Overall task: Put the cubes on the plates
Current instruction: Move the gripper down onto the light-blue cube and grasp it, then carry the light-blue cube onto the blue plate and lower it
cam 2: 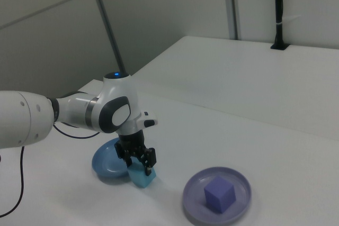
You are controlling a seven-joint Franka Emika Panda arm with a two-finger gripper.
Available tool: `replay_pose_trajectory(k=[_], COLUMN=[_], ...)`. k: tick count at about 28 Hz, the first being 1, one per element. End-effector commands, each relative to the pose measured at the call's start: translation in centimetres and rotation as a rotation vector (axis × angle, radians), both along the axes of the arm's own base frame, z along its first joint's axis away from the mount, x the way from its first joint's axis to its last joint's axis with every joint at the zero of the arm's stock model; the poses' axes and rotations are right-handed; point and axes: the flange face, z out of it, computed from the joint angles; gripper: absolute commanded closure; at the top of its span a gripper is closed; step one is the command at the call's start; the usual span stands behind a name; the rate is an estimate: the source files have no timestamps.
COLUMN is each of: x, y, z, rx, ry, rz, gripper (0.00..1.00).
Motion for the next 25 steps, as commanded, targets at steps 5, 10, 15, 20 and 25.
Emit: replay_pose_trajectory(k=[5, 10, 15, 20, 25], x=[-1.2, -1.4, -1.5, -1.3, -1.0], y=[0.0, 0.8, 5.2, 9.4, 9.9], z=[4.2, 8.4, 8.6, 7.2, 6.4], rx=[-0.023, -0.01, 0.004, 0.005, 0.012], ry=[-0.036, -0.051, -0.079, -0.094, -0.103], rz=[-0.008, -0.009, 0.013, 0.043, 0.048], gripper=[0.61, 0.6, 0.58, 0.57, 0.52])
